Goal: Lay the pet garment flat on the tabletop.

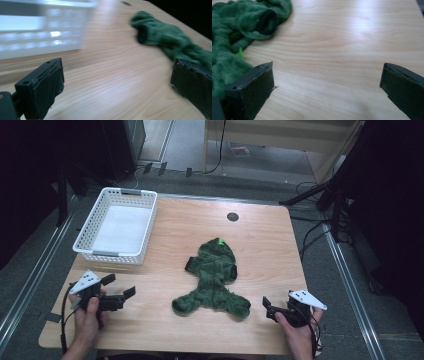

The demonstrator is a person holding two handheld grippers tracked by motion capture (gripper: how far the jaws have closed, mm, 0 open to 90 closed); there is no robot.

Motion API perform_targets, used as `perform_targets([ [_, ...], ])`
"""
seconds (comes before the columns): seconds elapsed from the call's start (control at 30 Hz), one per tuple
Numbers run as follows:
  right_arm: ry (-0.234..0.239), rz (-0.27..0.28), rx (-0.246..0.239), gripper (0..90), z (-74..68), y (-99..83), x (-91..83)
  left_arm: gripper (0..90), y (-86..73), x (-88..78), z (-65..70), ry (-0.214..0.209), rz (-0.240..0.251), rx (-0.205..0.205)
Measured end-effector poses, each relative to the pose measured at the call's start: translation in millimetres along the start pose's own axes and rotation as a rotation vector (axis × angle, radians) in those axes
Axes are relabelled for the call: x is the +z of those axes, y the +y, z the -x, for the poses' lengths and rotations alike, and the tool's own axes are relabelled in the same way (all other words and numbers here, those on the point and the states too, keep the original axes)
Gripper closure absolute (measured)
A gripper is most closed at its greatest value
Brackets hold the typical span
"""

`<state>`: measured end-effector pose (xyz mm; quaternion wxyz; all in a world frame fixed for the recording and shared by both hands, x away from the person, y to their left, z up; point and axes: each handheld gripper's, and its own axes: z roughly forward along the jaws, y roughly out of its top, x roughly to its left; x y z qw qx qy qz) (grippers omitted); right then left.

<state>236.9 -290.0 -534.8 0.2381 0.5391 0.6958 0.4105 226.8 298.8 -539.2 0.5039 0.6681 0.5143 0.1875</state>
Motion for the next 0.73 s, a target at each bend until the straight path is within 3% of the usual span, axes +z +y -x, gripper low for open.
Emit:
perform_targets([
  [0.13,-0.044,-0.009,0.004,0.0,12.7,-8.5,-8.2,0.0,-4.6,-15.9,-25.0,0.085,0.008,-0.015],
  [0.23,-0.094,-0.013,-0.021,0.0,21.5,-13.5,-13.3,0.0,-6.3,-18.8,-37.3,0.098,0.021,-0.063],
  [0.3,-0.096,-0.012,0.001,0.0,27.8,-15.4,-13.7,0.0,-6.9,-16.7,-36.9,0.096,0.028,-0.057],
  [0.37,-0.09,-0.008,0.03,0.0,31.8,-15.4,-13.2,0.0,-7.2,-13.0,-32.8,0.104,0.017,-0.026],
  [0.47,-0.081,-0.006,0.029,0.0,32.0,-15.4,-12.8,0.0,-7.3,-8.4,-29.5,0.11,-0.007,0.009],
  [0.73,-0.081,0.017,0.055,0.1,31.3,-14.4,-14.4,0.0,-8.0,-5.6,-31.9,0.123,-0.001,-0.022],
])
